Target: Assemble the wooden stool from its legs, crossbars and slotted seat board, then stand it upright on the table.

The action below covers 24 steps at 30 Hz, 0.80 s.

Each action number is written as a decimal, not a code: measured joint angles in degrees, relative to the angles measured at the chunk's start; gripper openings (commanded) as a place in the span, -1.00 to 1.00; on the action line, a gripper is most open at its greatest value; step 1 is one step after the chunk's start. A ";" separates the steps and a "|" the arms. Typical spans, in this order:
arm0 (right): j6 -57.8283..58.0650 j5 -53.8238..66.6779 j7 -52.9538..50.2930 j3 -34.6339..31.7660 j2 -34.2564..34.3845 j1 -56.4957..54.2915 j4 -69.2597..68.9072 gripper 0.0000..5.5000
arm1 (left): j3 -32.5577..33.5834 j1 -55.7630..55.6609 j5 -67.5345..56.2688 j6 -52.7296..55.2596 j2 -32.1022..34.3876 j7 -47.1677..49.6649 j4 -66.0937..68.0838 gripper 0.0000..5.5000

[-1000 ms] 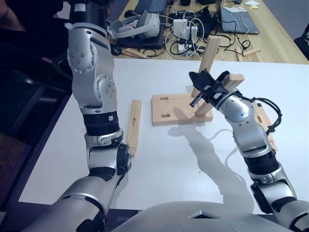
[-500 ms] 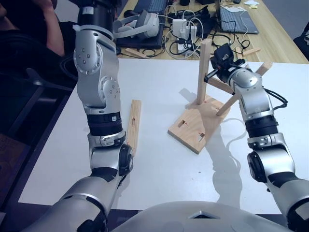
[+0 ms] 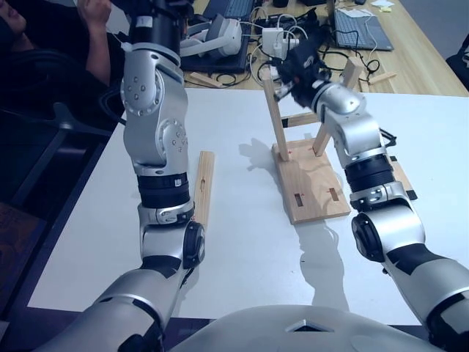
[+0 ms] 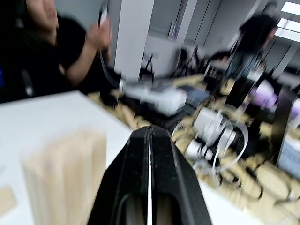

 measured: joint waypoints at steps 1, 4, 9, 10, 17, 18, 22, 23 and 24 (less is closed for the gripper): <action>-0.23 0.31 -0.45 -0.54 -0.61 0.80 -6.06 -0.88 | -0.20 0.67 0.00 0.23 -0.05 0.02 -0.81 0.27; 1.22 0.92 -0.42 -3.39 -5.34 5.72 -20.14 -0.68 | -0.65 2.17 -0.01 1.26 -0.58 0.39 -2.63 0.27; 5.48 2.23 2.48 -18.37 -20.22 26.13 -31.17 -0.34 | -0.92 6.73 0.05 2.48 -1.72 1.63 -7.04 0.27; 5.61 3.27 3.96 -20.78 -21.46 30.70 -31.67 -0.29 | -0.90 7.41 0.05 2.52 -1.87 1.77 -7.63 0.27; -2.59 5.40 13.08 -35.84 -28.23 66.53 -21.13 0.19 | -1.04 10.20 0.44 3.14 -2.69 3.29 -10.50 0.27; -4.76 5.16 13.59 -35.94 -28.88 68.76 -18.87 0.24 | -1.02 10.20 0.45 3.17 -2.73 3.47 -10.55 0.27; -6.29 4.98 17.98 -33.62 -31.30 73.58 -12.46 0.35 | -0.92 10.18 0.45 3.85 -2.85 3.82 -10.59 0.27; -4.94 5.54 18.92 -32.73 -31.58 73.84 -12.36 0.35 | -0.95 10.15 0.35 4.07 -2.91 3.82 -10.60 0.27; -3.37 5.75 19.69 -31.82 -32.51 73.51 -12.75 0.35 | -1.05 9.98 0.14 4.33 -2.99 3.80 -10.58 0.27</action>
